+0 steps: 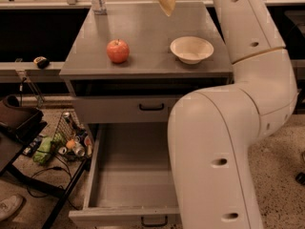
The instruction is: Pick brown chip bag from middle drawer and place on counter
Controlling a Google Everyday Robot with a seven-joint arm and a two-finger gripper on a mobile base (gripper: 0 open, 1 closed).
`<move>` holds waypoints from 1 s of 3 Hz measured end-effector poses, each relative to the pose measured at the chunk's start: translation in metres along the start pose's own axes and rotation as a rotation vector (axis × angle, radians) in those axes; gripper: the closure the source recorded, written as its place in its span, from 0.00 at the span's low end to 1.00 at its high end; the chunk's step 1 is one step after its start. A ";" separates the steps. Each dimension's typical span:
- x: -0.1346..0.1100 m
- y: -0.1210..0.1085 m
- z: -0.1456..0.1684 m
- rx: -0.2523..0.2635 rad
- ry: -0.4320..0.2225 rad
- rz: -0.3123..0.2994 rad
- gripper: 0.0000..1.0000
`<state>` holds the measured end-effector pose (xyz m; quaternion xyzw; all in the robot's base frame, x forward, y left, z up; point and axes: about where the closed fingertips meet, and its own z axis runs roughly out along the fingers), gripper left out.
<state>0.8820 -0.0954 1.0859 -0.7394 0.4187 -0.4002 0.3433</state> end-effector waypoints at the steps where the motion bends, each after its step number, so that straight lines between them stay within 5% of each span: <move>1: -0.019 0.019 0.034 -0.010 -0.058 0.042 1.00; 2: -0.050 0.054 0.068 -0.089 -0.124 0.054 1.00; 3: -0.051 0.055 0.069 -0.093 -0.125 0.053 0.81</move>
Offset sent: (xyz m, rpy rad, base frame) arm 0.0486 0.0509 -0.1386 0.0674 0.2690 0.0844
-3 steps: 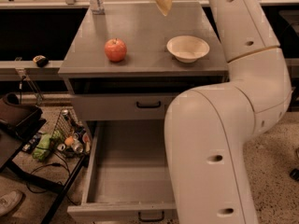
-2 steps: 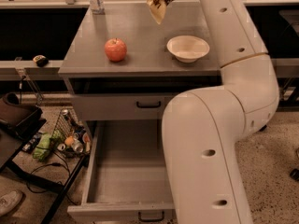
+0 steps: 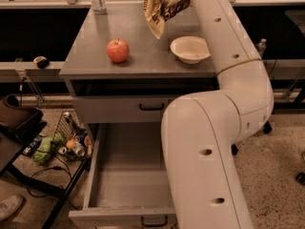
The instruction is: Pick brown chip bag from middle drawer and place on counter
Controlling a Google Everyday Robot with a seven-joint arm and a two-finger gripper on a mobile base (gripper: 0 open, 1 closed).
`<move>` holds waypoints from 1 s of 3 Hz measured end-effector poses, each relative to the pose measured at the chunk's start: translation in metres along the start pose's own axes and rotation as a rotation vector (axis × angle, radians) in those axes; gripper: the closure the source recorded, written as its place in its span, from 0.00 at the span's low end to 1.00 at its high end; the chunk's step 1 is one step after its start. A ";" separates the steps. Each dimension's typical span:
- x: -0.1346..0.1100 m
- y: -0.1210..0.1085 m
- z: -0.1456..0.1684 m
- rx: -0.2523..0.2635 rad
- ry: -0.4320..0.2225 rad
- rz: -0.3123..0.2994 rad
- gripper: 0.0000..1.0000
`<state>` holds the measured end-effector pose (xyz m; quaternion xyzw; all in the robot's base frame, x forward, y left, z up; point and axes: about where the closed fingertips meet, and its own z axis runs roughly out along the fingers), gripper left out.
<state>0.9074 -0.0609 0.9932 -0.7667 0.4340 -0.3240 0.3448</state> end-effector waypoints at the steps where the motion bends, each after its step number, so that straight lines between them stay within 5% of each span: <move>1: 0.000 0.000 0.000 0.000 0.000 0.000 0.57; 3: 0.000 0.000 0.000 0.000 0.000 0.000 0.03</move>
Offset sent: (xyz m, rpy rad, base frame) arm 0.0000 0.0000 0.0000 0.0000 0.0000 0.0000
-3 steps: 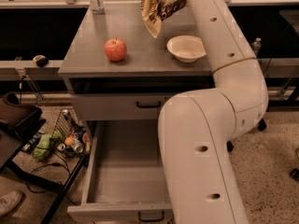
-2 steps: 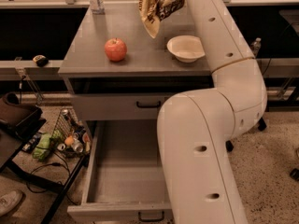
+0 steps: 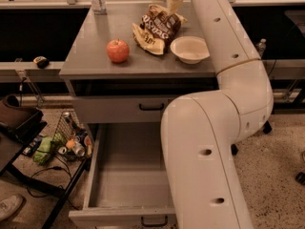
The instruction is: Pick brown chip bag from middle drawer and place on counter
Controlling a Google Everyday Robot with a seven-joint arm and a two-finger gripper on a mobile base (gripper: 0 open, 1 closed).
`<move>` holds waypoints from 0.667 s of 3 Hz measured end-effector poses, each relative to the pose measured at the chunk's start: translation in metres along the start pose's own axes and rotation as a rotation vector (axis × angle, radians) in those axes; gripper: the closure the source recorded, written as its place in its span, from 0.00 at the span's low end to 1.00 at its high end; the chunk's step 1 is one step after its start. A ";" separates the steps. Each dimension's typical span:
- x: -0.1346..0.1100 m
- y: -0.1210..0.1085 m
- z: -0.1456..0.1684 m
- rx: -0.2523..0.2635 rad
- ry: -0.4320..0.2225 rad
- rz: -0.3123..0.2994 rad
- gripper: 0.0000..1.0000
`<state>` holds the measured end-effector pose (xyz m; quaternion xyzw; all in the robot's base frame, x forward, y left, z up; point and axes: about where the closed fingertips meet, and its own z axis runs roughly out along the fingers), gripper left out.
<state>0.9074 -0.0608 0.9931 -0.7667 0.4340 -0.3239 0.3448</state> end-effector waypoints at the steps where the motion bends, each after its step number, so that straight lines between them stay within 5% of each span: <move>1: 0.000 0.000 0.000 0.000 0.000 0.000 0.00; 2: 0.000 0.000 0.000 0.000 0.001 0.000 0.00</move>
Offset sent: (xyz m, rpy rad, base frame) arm 0.0000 0.0000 0.0000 0.0000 0.0000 0.0000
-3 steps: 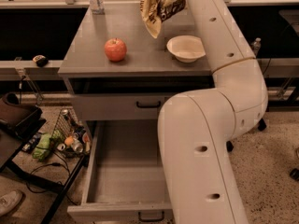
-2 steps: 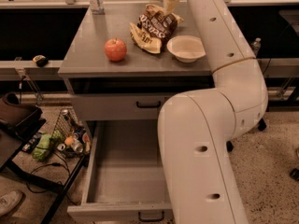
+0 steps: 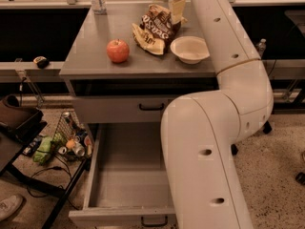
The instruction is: Pick brown chip bag from middle drawer and place on counter
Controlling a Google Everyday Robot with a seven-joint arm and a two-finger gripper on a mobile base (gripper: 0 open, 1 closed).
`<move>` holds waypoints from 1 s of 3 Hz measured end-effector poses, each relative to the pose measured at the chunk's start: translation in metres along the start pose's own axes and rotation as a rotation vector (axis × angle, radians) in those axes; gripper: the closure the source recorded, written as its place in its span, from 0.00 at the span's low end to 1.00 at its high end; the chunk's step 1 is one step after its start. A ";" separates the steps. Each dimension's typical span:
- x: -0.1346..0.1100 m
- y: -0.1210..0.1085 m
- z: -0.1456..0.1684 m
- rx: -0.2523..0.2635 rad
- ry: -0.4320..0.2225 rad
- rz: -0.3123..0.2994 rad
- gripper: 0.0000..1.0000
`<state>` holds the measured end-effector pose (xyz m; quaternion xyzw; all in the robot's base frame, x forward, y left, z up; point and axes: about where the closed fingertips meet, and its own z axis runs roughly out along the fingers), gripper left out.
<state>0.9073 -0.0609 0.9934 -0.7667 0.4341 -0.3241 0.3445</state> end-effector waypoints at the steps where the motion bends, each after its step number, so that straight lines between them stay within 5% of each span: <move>1: 0.018 -0.018 -0.045 -0.025 0.090 0.003 0.00; 3: 0.084 -0.075 -0.216 -0.007 0.463 0.082 0.00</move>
Offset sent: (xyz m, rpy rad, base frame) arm -0.1509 -0.1230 0.2407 -0.1706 -0.1878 -0.5408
